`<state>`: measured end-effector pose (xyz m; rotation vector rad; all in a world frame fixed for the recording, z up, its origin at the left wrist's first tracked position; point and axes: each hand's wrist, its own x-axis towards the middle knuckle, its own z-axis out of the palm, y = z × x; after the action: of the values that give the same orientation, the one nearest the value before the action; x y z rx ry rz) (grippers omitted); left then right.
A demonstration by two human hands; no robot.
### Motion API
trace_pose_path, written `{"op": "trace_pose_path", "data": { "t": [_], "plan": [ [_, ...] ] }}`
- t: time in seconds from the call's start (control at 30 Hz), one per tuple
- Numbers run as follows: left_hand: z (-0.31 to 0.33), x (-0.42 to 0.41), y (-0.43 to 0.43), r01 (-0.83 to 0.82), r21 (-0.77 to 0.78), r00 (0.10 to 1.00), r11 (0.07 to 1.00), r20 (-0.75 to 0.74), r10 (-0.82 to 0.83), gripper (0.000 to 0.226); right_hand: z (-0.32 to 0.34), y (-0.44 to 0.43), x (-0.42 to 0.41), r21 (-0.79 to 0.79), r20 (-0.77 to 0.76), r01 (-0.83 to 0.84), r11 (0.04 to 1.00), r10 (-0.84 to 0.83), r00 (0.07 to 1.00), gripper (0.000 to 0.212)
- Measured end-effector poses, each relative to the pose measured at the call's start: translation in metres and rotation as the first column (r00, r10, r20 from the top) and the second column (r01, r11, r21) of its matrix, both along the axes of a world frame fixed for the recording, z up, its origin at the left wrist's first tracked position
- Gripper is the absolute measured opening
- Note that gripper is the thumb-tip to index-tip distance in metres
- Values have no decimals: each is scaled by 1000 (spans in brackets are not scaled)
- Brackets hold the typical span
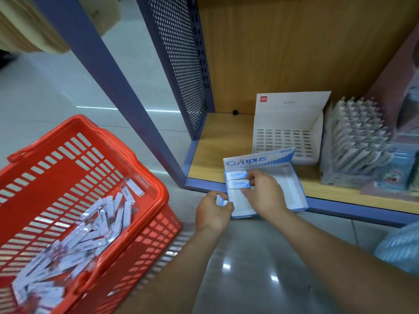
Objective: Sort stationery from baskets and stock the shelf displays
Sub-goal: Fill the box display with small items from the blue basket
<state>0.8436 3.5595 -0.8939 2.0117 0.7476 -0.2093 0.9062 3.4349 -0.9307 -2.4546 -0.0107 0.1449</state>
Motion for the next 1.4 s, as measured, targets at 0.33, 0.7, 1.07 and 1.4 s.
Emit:
{"op": "trace_pose_path", "data": {
  "t": [0.33,0.7,1.07,1.4],
  "plan": [
    [2,3,4,-107,-171,993,979,38,115,15,10,4,-1,-121,-15,-44,992,42,999,13],
    [31,19,-13,-256,-748,895,613,56,442,18,78,-8,-22,755,-563,337,562,292,773,27],
    [13,16,-2,-257,-387,941,886,109,320,11,56,-13,-17,676,-434,318,664,11,901,14],
    [-5,11,-1,-82,-134,992,988,81,93,16,15,-7,-7,461,-431,417,783,-213,877,14]
  ]
}}
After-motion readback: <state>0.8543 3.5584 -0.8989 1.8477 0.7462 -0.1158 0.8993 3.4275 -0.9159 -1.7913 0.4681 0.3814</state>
